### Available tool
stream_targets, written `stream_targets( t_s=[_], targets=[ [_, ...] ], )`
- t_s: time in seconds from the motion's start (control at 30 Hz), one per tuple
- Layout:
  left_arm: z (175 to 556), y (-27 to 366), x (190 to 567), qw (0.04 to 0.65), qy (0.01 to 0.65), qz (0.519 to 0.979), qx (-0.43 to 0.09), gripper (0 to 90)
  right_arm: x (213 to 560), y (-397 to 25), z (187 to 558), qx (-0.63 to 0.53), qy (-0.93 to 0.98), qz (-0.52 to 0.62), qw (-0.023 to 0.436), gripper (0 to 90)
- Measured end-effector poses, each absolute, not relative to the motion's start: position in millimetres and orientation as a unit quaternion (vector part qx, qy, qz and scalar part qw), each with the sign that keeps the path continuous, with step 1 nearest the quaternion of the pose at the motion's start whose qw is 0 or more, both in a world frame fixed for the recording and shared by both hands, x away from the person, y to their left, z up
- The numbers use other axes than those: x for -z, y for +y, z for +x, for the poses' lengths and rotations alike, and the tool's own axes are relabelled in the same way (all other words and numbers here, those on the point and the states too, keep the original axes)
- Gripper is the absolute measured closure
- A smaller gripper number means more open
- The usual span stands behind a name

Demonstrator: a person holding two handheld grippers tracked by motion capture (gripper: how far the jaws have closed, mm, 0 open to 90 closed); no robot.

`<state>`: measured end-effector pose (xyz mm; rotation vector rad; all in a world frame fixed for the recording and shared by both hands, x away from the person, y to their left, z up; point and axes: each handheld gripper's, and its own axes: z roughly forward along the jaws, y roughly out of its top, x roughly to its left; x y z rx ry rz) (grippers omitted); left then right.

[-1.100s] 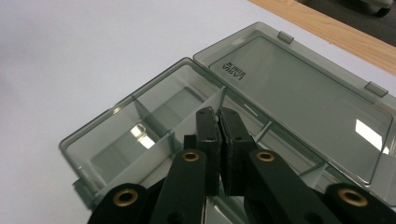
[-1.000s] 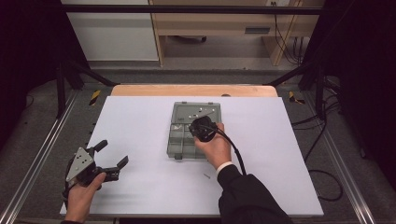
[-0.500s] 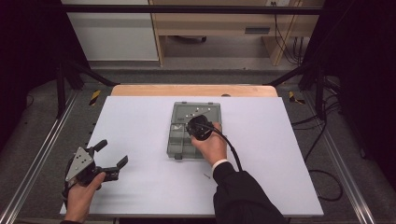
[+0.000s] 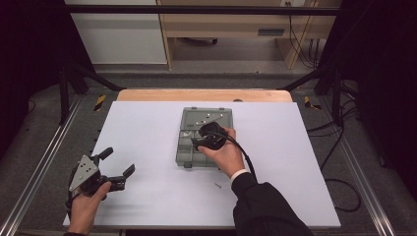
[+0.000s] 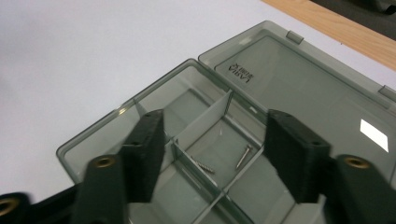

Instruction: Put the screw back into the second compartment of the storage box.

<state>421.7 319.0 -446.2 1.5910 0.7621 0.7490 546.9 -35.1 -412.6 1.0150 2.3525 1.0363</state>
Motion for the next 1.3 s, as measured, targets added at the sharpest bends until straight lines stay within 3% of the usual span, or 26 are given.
stream_targets(
  t_s=[0.07, 0.2, 0.43, 1.3],
  targets=[
    [421.5, 318.9, 446.1, 0.574, 0.325, 0.68, -0.32, 1.1, 410.6, -35.8, 543.0, -0.357, 0.844, 0.351, 0.191, 23.3],
    [421.5, 319.1, 446.1, 0.574, 0.325, 0.68, -0.32, 1.1, 404.8, -38.4, 533.7, -0.338, 0.856, 0.344, 0.183, 14.8],
    [421.4, 318.6, 446.2, 0.575, 0.324, 0.68, -0.32, 1.1, 393.6, -44.1, 512.2, -0.337, 0.871, 0.318, 0.165, 8.7],
    [421.0, 317.6, 446.7, 0.568, 0.322, 0.685, -0.322, 1.1, 409.9, -75.6, 458.4, -0.3, 0.9, 0.285, 0.134, 6.3]
  ],
)
